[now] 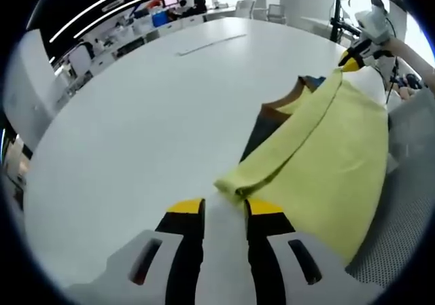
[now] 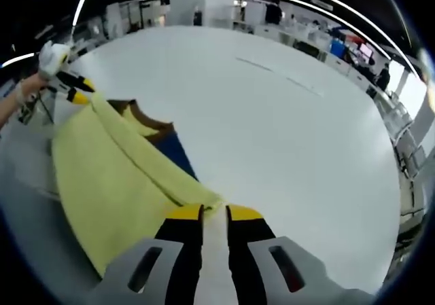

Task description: Fold the garment on the visible template until the final outline fits inside the template.

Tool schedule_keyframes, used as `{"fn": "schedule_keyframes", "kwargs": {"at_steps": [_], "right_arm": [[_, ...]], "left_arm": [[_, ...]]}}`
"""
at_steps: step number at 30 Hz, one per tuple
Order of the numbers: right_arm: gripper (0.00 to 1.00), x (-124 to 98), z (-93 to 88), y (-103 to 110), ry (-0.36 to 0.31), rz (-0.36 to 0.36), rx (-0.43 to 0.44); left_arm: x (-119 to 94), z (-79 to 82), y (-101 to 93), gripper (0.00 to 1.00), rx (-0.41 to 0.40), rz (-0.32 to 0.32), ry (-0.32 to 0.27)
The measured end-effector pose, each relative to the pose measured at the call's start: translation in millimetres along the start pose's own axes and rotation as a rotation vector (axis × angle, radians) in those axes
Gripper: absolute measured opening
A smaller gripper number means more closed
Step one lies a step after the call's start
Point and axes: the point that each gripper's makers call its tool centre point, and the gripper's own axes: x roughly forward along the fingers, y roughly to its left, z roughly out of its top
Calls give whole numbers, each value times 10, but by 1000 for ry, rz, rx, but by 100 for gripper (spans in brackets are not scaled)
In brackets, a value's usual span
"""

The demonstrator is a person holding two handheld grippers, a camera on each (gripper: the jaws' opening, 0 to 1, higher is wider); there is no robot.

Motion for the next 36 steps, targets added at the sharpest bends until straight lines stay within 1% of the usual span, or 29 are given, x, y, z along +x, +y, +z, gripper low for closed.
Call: {"fn": "schedule_keyframes", "kwargs": {"at_steps": [4, 7, 9, 11, 12, 15, 17, 19, 22, 27, 32, 34, 36], "right_arm": [[12, 46, -15, -22, 6, 5, 2], [12, 58, -69, -14, 40, 1, -31], [12, 21, -66, 12, 32, 9, -35], [12, -19, -69, 51, 18, 31, -18], [12, -31, -75, 42, 12, 29, -7], [12, -32, -100, 3, 20, 12, -12], [12, -28, -89, -29, 12, 5, 6], [12, -29, -73, -31, 7, 5, 2], [12, -2, -59, -28, 5, 8, -1], [10, 82, -100, -47, 24, 6, 8], [6, 80, -60, -21, 8, 9, -1], [3, 79, -49, -12, 7, 15, -2], [3, 77, -47, -17, 11, 17, -1]], "left_arm": [[8, 7, 11, 21, -7, 1, -3], [10, 7, 30, 21, -13, 6, -6], [-1, 1, 18, 21, -17, -1, -4], [-16, 8, 29, 21, -25, 2, -17], [-22, 6, 40, 21, -36, 1, -21], [-16, -10, 54, 20, -42, 3, -18], [-8, -10, 47, 21, -41, -1, -16], [-10, 8, 40, 21, -40, -2, -21], [-10, 33, 45, 21, -42, -1, -30], [23, 43, 41, 20, -39, -3, -25], [29, 94, 52, 16, -41, 4, -46], [34, 105, 48, 13, -44, 0, -42], [43, 111, 49, 10, -41, -4, -39]]}}
